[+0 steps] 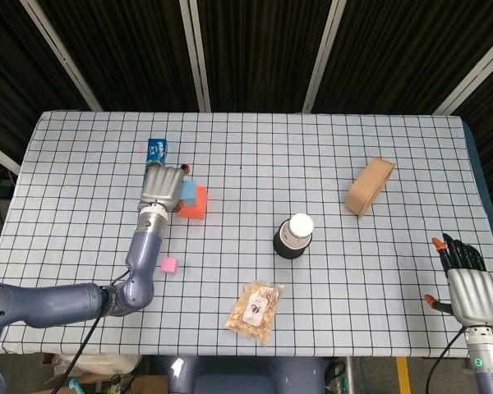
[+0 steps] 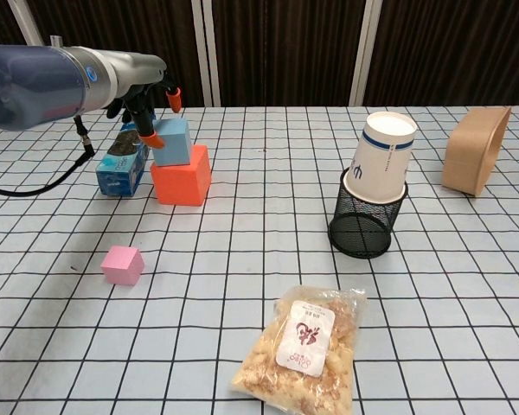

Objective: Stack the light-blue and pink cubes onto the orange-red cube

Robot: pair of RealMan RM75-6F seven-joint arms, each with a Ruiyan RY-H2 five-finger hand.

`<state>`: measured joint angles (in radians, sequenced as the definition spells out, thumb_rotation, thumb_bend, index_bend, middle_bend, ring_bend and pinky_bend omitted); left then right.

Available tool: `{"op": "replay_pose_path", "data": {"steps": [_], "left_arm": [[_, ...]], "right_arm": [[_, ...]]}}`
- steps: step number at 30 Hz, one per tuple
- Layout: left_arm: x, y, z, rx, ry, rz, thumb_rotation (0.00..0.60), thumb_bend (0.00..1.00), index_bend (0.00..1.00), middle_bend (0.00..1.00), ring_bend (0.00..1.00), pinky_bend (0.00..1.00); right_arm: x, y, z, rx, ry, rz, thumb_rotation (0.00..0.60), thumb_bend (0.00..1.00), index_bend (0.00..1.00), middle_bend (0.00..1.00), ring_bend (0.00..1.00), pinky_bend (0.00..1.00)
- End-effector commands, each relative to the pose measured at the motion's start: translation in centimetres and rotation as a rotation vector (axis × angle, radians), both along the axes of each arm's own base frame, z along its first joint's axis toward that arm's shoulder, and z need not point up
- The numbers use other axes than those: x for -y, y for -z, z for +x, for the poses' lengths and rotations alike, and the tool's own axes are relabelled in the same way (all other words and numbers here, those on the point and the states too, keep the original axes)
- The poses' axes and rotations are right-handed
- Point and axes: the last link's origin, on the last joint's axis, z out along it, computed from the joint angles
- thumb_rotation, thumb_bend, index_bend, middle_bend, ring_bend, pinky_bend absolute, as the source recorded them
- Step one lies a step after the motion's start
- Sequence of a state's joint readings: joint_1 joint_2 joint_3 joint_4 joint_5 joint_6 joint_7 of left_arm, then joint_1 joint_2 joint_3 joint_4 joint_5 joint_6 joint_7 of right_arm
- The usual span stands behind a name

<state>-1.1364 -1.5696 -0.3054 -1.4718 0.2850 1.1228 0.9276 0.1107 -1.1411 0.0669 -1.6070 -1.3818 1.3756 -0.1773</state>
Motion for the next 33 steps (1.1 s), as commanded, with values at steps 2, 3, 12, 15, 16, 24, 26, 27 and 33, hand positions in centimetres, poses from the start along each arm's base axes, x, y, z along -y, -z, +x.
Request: {"op": "replay_pose_path", "data": {"steps": [2,3,12,15,16,24,26,27,33], "left_arm": [[0.0,-0.1,-0.1,-0.004,-0.004,0.001,0.6,0.3,0.25,0.85,0.7,0.7],[0.0,-0.1,-0.2,-0.006,-0.003,0.001,0.6,0.3,0.25,0.85,0.7,0.7],[0.0,0.1,-0.3,-0.015,-0.002,-0.006,0.6,0.3,0.25,0.85,0.7,0.7],[0.0,0.0,-0.2,-0.013,0.0,-0.005,0.6,0.3,0.25,0.85,0.7,0.7],[0.0,0.0,-0.2,-0.014,0.001,-0.005,0.6,0.3,0.25,0.85,0.7,0.7],[0.2,-0.1,-0.1,-0.019,0.007,-0.002,0.6,0.3,0.24,0.85,0.7,0.7],[0.3,-0.2,0.0,-0.02,0.011,-0.003,0.6,0.3,0.24,0.85,0.7,0.7],[0.4,-0.3,0.0,-0.022,0.015,-0.003,0.6,0.3,0.24,0.85,0.7,0.7],[1.7,-1.6,0.6,-0.02,0.054,-0.003,0.6,0.3,0.23,0.85,0.7,0.7]], "right_arm": [[0.0,0.0,0.0,0.001,0.002,0.004,0.6,0.1,0.07,0.03,0.05,0.1],[0.0,0.1,0.0,0.001,0.003,0.005,0.6,0.1,0.07,0.03,0.05,0.1],[0.0,0.0,0.0,0.001,0.006,0.003,0.6,0.1,0.07,0.03,0.05,0.1],[0.0,0.0,0.0,0.001,0.007,0.003,0.6,0.1,0.07,0.03,0.05,0.1],[0.0,0.0,0.0,0.001,0.007,0.004,0.6,0.1,0.07,0.03,0.05,0.1],[0.1,0.1,-0.1,0.0,0.012,0.006,0.6,0.1,0.07,0.03,0.05,0.1],[0.1,0.1,-0.1,0.001,0.011,0.006,0.6,0.1,0.07,0.03,0.05,0.1],[0.1,0.1,-0.1,0.001,0.011,0.006,0.6,0.1,0.07,0.03,0.05,0.1],[0.1,0.2,0.0,0.002,0.01,0.012,0.6,0.1,0.07,0.03,0.05,0.1]]}}
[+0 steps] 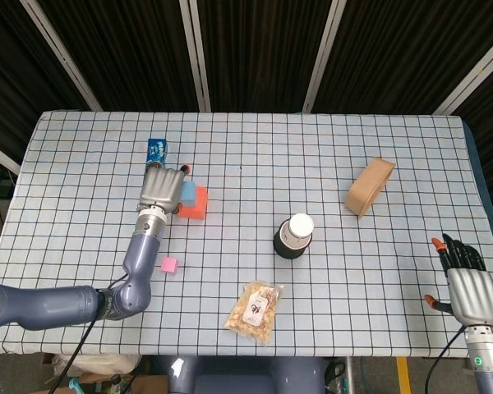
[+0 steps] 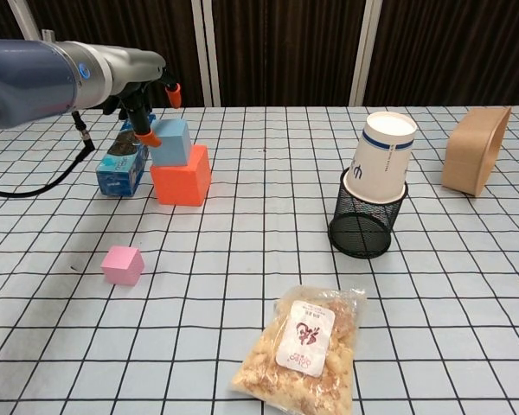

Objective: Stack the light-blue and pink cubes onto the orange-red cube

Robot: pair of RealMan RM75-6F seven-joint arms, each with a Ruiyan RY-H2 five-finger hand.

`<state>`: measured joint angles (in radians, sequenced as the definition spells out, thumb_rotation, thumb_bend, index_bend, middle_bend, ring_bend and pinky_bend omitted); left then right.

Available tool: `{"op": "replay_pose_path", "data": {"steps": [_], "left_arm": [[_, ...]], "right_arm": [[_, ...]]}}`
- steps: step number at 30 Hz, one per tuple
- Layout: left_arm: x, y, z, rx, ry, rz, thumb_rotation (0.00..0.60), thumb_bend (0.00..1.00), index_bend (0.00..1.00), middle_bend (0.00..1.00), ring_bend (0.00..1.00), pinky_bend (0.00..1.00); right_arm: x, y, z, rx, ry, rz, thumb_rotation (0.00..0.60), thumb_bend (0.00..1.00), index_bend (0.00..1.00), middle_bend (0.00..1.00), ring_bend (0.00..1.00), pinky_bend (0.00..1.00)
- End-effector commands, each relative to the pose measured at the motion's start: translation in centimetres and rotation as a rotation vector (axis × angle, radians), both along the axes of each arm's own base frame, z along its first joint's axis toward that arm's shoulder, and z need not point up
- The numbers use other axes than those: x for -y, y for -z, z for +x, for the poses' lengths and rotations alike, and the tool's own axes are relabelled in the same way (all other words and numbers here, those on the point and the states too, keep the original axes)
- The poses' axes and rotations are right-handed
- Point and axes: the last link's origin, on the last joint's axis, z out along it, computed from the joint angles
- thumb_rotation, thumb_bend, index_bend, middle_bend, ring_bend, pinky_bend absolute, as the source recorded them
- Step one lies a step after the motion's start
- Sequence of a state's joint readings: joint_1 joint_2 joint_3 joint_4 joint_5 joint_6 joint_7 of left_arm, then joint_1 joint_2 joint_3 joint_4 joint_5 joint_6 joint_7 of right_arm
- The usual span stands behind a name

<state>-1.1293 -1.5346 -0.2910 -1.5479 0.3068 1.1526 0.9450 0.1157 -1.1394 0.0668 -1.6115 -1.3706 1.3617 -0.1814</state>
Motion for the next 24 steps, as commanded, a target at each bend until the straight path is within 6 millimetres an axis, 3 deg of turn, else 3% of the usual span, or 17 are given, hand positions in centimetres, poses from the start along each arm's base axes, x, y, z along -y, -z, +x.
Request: {"op": "replay_pose_path", "data": {"steps": [1,9,15,20,24], "left_arm": [[1.0,-1.4,0.3,0.008,0.028,0.005,0.6,0.3,0.23,0.85,0.7,0.7],[4.5,-5.6,0.7,0.073,0.091,0.003,0.6,0.29,0.23,0.85,0.7,0.7],[8.2,-8.3,-0.9,0.079,0.098,0.002,0.6,0.28,0.25,0.85,0.7,0.71],[10.8,-9.1,-2.7,0.1,0.051,-0.015,0.6,0.27,0.28,0.85,0.7,0.71],[12.8,-8.6,-4.9,0.043,0.006,-0.065,0.6,0.27,0.28,0.85,0.7,0.72]], "right_arm": [[0.0,0.1,0.0,0.001,0.001,0.004,0.6,0.1,0.07,0.03,0.05,0.1],[0.0,0.0,0.1,0.007,-0.001,0.003,0.6,0.1,0.07,0.03,0.05,0.1],[0.0,0.0,0.1,0.008,0.0,0.003,0.6,0.1,0.07,0.03,0.05,0.1],[0.0,0.1,0.0,0.01,0.006,0.007,0.6,0.1,0.07,0.03,0.05,0.1],[-0.1,0.1,0.1,0.014,0.004,0.009,0.6,0.1,0.07,0.03,0.05,0.1]]}}
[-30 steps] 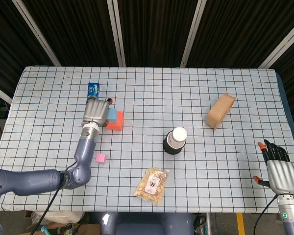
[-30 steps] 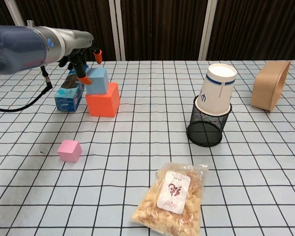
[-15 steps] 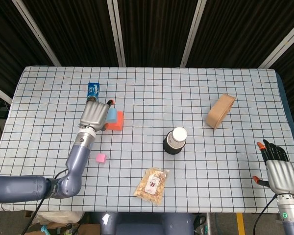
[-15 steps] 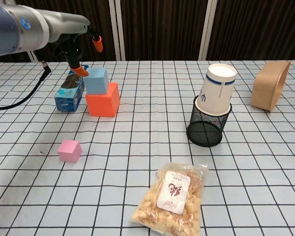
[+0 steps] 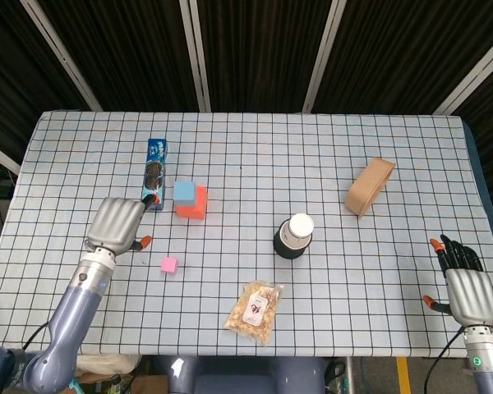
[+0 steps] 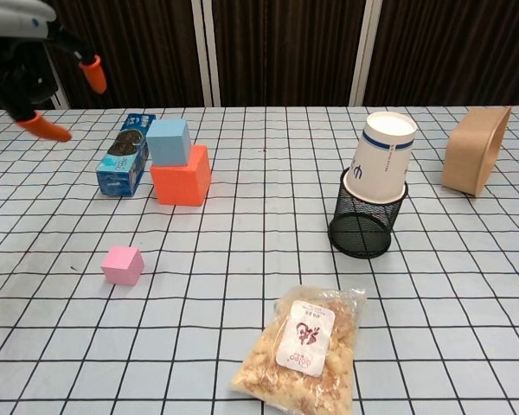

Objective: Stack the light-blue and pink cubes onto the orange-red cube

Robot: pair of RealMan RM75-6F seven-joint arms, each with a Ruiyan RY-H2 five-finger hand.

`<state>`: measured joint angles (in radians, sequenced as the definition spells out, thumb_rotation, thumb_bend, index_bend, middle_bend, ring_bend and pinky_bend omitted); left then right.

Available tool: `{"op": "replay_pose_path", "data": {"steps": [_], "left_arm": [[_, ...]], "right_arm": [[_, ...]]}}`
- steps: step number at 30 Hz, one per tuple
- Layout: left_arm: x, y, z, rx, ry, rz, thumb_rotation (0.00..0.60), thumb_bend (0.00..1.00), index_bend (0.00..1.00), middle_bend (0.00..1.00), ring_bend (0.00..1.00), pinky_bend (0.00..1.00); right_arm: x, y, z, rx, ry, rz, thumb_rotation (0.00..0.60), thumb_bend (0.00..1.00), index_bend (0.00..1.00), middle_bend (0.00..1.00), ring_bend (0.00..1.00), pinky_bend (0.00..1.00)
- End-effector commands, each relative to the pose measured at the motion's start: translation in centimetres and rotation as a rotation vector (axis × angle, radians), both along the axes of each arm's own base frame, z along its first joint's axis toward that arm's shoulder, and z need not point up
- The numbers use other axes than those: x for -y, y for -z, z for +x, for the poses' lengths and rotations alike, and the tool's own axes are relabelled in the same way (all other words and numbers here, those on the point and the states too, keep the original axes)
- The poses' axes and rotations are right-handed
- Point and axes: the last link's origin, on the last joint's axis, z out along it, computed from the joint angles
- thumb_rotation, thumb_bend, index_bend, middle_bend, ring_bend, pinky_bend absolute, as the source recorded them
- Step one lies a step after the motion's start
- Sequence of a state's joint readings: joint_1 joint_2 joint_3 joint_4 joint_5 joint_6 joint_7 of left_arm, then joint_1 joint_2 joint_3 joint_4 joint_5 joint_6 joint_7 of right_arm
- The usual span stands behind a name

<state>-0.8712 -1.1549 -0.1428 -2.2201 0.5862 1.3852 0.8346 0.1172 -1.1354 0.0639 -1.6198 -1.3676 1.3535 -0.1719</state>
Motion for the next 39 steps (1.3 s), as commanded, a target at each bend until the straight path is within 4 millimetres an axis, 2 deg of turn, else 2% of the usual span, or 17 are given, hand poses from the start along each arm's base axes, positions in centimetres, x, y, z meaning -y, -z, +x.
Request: {"op": "replay_pose_path", "data": {"steps": [1,7,12,22,29,36,37,39], "left_arm": [[1.7,0.3,-1.9,-0.053,-0.033,-0.037,0.6,0.27,0.28,0.85,0.7,0.72],[2.7,3.4,-3.9,-0.113,-0.063,-0.104,0.6,0.27,0.28,0.85,0.71,0.72],[2.8,5.9,-5.2,-0.141,-0.098,-0.138,0.6,0.27,0.27,0.85,0.71,0.73],[2.5,9.6,-6.8,-0.139,-0.137,-0.216,0.6,0.27,0.28,0.85,0.71,0.73],[1.7,11.1,-6.6,-0.118,-0.124,-0.214,0.6,0.27,0.29,0.85,0.71,0.73],[1.5,11.4,-5.8,-0.109,-0.095,-0.204,0.6,0.27,0.3,0.85,0.71,0.73],[1.6,11.4,-5.7,-0.109,-0.092,-0.204,0.6,0.27,0.3,0.85,0.71,0.73],[1.7,11.5,-5.6,-0.103,-0.09,-0.206,0.6,0.27,0.31,0.85,0.71,0.73]], "right_arm": [[0.0,0.0,0.0,-0.001,-0.001,0.0,0.6,0.1,0.07,0.03,0.05,0.1],[0.0,-0.1,-0.1,0.003,0.003,0.002,0.6,0.1,0.07,0.03,0.05,0.1],[-0.1,-0.4,-0.1,0.011,0.005,-0.006,0.6,0.1,0.07,0.03,0.05,0.1],[0.0,-0.3,-0.2,0.013,0.007,0.001,0.6,0.1,0.07,0.03,0.05,0.1],[0.0,-0.2,-0.3,0.012,0.012,0.005,0.6,0.1,0.07,0.03,0.05,0.1],[0.0,-0.3,-0.3,0.013,0.014,0.004,0.6,0.1,0.07,0.03,0.05,0.1],[-0.9,-0.3,-1.6,0.02,0.061,0.005,0.6,0.1,0.07,0.03,0.05,0.1],[0.0,0.0,-0.3,0.032,0.019,0.003,0.6,0.1,0.07,0.03,0.05,0.1]]}}
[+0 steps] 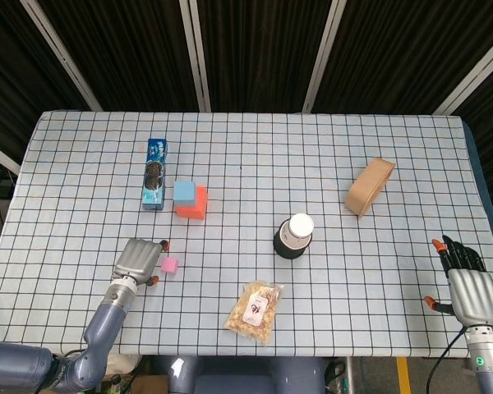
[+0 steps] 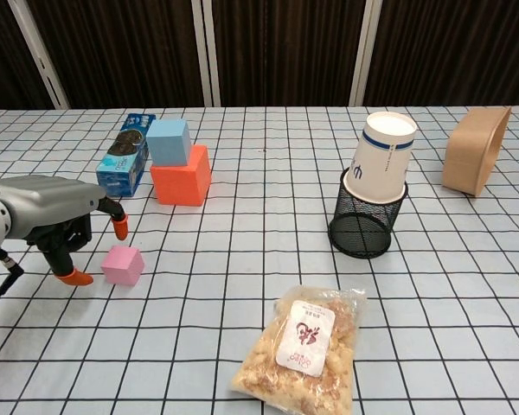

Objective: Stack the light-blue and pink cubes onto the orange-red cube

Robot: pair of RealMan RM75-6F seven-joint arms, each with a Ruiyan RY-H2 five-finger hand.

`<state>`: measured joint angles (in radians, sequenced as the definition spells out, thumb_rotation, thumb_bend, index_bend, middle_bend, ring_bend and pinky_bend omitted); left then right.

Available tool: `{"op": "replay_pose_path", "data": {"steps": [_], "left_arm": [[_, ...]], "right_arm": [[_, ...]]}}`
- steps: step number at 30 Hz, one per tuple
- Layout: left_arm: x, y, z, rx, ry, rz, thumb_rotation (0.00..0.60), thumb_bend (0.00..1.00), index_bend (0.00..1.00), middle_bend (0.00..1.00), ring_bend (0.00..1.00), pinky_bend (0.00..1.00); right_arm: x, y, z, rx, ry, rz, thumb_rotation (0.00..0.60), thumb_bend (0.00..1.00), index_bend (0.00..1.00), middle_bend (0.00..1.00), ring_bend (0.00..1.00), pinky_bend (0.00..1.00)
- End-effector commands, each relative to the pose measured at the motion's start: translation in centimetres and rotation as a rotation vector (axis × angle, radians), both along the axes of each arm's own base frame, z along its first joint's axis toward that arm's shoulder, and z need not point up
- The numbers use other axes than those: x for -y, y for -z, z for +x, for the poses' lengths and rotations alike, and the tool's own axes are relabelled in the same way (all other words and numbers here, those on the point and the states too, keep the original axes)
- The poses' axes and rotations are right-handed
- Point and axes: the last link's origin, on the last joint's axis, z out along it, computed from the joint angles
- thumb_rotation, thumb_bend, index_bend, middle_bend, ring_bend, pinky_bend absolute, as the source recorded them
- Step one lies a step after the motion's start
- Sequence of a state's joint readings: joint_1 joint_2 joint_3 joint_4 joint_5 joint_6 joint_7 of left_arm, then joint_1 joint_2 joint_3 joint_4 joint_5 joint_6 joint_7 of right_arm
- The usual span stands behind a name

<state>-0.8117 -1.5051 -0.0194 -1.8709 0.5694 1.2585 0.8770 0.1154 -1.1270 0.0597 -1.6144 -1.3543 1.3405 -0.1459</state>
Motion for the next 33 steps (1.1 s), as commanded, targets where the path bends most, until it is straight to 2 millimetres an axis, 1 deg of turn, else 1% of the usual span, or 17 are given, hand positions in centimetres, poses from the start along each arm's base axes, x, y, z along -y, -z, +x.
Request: {"op": "replay_pose_path", "data": {"steps": [1,3,16,33], "left_arm": [[0.1,0.1,0.1,0.008,0.002,-0.003,0.6,0.27,0.31,0.85,0.71,0.73],[0.3,0.3,0.1,0.009,0.004,-0.01,0.6,0.27,0.32,0.85,0.71,0.73],[0.1,0.6,0.7,0.032,0.029,0.008,0.6,0.27,0.36,0.86,0.72,0.73],[0.1,1.2,0.8,0.036,0.032,0.003,0.6,0.27,0.4,0.86,0.72,0.74]], "right_arm": [[0.2,0.1,0.3,0.016,-0.002,-0.002,0.6,0.1,0.07,0.03,0.05,0.1],[0.2,0.1,0.6,0.01,0.002,0.001,0.6,0.1,0.07,0.03,0.05,0.1],[0.0,-0.2,0.2,0.004,0.012,0.003,0.6,0.1,0.07,0.03,0.05,0.1],[0.1,-0.3,0.1,0.006,0.007,0.003,0.6,0.1,0.07,0.03,0.06,0.1]]}}
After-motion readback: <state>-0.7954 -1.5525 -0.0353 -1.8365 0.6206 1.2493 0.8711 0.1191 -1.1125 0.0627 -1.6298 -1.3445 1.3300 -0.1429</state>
